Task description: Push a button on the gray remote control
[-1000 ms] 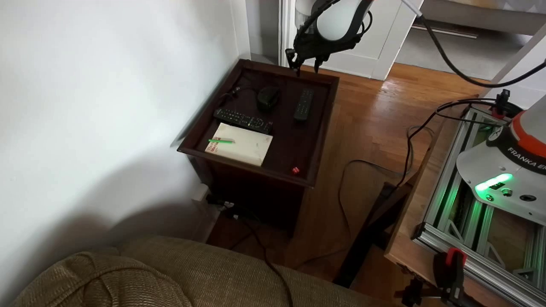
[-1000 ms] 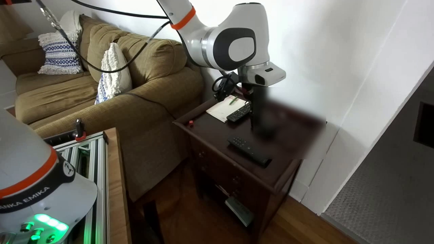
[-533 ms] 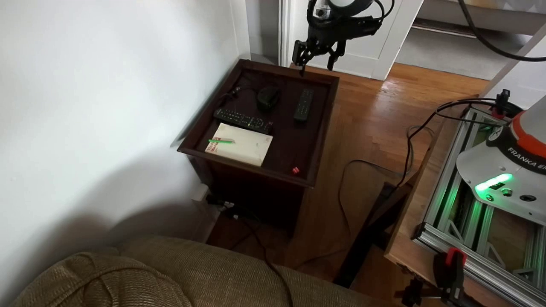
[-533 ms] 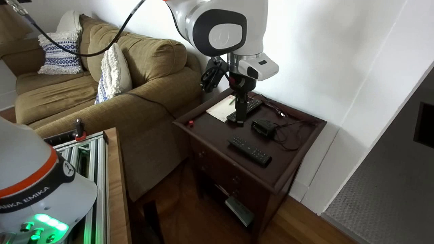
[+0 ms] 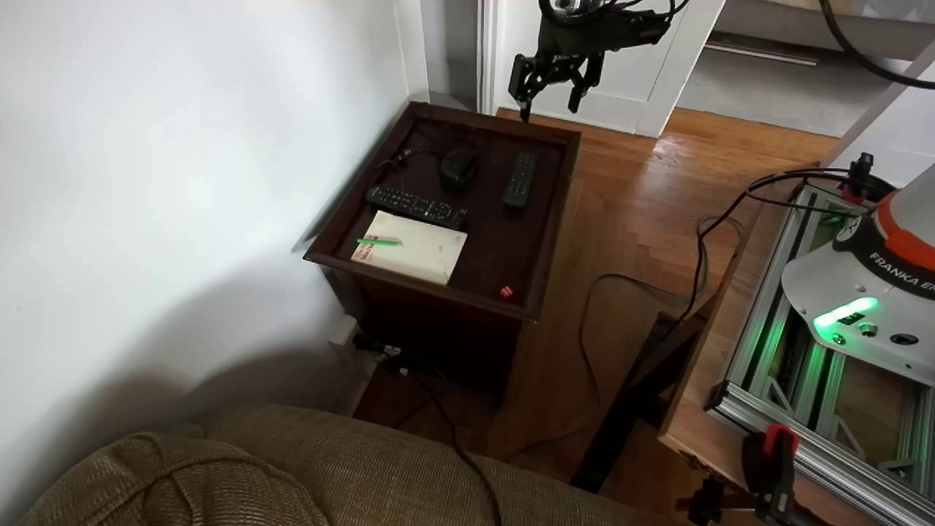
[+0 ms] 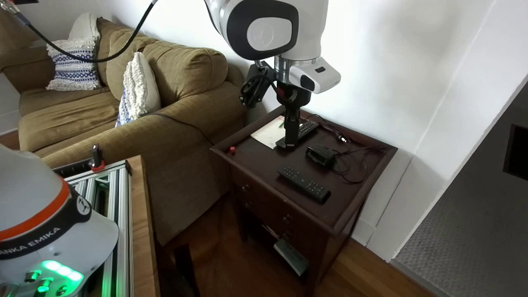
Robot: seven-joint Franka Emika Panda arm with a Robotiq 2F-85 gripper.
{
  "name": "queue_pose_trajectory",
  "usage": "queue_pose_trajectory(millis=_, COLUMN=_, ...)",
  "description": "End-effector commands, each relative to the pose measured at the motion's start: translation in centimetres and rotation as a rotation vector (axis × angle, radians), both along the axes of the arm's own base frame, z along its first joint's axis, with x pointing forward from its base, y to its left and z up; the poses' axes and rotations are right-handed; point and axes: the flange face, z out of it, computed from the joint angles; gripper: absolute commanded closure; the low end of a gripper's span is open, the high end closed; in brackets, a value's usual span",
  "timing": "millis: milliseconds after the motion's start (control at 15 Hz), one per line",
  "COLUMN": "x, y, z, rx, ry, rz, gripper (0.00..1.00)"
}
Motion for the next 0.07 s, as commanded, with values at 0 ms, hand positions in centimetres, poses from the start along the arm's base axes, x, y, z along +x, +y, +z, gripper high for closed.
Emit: queue_pose_trajectory(millis=0, x=0.02, y=0.01, z=0.04, rx=0.000, ry=0.001, rz=0.001, gripper=0.00)
